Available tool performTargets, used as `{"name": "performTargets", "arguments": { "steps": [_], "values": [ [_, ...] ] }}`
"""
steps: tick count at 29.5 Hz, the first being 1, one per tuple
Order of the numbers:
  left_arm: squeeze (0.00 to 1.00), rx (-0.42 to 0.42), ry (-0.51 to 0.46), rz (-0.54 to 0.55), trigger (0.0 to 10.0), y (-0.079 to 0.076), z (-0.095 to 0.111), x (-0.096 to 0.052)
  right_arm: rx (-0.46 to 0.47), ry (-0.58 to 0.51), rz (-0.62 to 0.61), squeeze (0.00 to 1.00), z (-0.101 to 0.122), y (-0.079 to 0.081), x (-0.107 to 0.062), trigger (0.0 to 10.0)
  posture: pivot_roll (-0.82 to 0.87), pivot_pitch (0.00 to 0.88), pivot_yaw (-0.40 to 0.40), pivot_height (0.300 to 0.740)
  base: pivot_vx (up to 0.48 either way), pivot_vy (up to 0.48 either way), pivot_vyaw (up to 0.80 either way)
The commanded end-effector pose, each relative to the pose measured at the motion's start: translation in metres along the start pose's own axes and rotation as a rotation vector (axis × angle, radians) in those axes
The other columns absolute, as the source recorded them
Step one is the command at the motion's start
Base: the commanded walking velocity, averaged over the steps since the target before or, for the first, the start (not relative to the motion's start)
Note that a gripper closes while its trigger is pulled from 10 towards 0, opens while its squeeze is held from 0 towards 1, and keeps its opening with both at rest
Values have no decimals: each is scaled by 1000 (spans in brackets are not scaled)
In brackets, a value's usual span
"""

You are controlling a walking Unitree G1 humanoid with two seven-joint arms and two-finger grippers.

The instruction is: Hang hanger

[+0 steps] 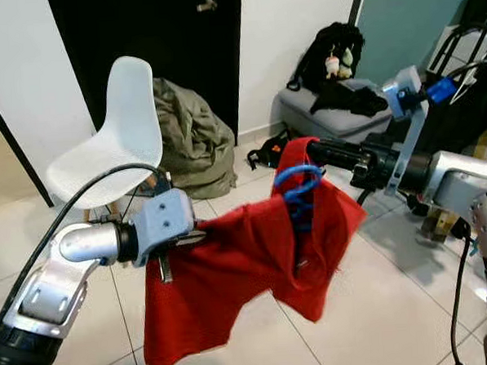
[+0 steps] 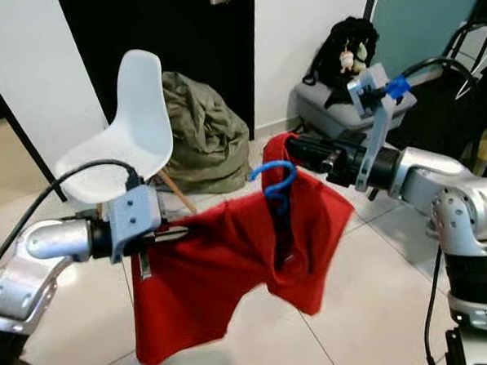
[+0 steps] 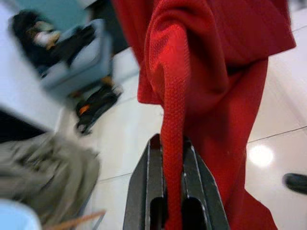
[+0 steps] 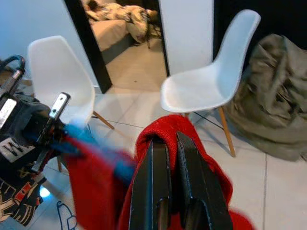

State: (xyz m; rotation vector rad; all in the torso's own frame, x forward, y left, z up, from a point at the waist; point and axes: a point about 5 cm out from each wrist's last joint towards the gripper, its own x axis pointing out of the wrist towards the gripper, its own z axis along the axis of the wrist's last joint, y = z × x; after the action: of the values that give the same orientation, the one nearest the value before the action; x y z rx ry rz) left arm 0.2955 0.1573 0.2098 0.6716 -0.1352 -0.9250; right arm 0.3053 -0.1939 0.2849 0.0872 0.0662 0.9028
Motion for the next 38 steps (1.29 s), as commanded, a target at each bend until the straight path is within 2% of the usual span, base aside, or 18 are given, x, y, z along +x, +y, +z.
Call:
{"name": "performTargets", "arguments": {
  "steps": [1, 4, 5, 10, 15, 16, 18, 19, 20, 22, 23, 27, 28, 29, 31, 34, 37, 38],
  "values": [
    [0, 4, 40, 81, 10000, 7, -4, -1, -14, -22, -23, 0, 10, 0, -7, 0, -66, 60, -48, 740, 0, 0, 0],
    [0, -9, 60, 169, 10000, 14, -7, -1, -17, -7, -54, 0, 9, -3, -9, 0, -68, 61, -46, 740, 0, 0, 0],
    [0, -25, 55, 251, 10000, 21, -6, 2, -19, 26, -61, 0, 2, 0, -4, 0, -65, 63, -44, 740, 0, 0, 0],
    [0, -46, 41, 304, 10000, 25, -4, 4, -16, 52, -58, 0, -5, 5, 2, 0, -65, 63, -44, 740, 0, 0, 0],
    [0, -91, -23, 310, 10000, 19, 5, 18, -11, 68, -24, 0, -19, 19, 19, 0, -62, 63, -42, 740, 0, 0, 0],
    [0, -110, -42, 310, 10000, 16, 7, 22, -10, 76, -19, 0, -23, 21, 23, 1059, -62, 63, -42, 740, 0, 0, 0],
    [0, -122, -54, 310, 10000, 15, 9, 25, -9, 82, -15, 0, -26, 23, 26, 1059, -62, 63, -42, 740, 0, 0, 0],
    [0, -144, -72, 316, 10000, 12, 12, 29, -1, 97, -12, 0, -31, 27, 30, 9176, -63, 63, -43, 740, 0, 0, 0],
    [0, -161, -86, 320, 10000, 10, 14, 33, 6, 108, -13, 0, -35, 29, 33, 10000, -63, 63, -43, 740, 0, 0, 0],
    [0, -200, -109, 326, 10000, 5, 18, 39, 40, 114, -30, 0, -43, 30, 36, 10000, -61, 63, -44, 740, 0, 0, 0],
    [0, -215, -112, 327, 10000, 3, 18, 40, 49, 109, -40, 1000, -43, 28, 35, 10000, -61, 64, -43, 740, 0, 0, 0],
    [0, -235, -110, 330, 10000, 1, 16, 40, 45, 99, -57, 1000, -43, 24, 28, 10000, -60, 64, -45, 740, 0, 0, 0],
    [0, -256, -106, 341, 10000, 3, 13, 36, 21, 99, -60, 1000, -40, 19, 16, 10000, -61, 65, -48, 740, 0, 0, 0],
    [0, -256, -106, 341, 10000, 3, 13, 36, 21, 99, -60, 1000, -40, 19, 16, 10000, -61, 65, -48, 740, 0, 0, 0],
    [0, -274, -95, 349, 10000, 6, 9, 30, -25, 105, -46, 1000, -36, 15, 0, 10000, -60, 67, -46, 740, 0, 0, 0],
    [0, -286, -88, 356, 10000, 8, 6, 27, -50, 102, -42, 1000, -33, 13, -9, 10000, -63, 67, -46, 740, 0, 0, 0],
    [0, -315, -88, 344, 10000, 12, 0, 18, -116, 96, -42, 1000, -27, 8, -31, 10000, -66, 68, -42, 740, 0, 0, 0],
    [0, -315, -88, 344, 10000, 12, 0, 18, -116, 96, -42, 1000, -27, 8, -31, 10000, -66, 68, -42, 740, 0, 0, 0]
  ]
}}
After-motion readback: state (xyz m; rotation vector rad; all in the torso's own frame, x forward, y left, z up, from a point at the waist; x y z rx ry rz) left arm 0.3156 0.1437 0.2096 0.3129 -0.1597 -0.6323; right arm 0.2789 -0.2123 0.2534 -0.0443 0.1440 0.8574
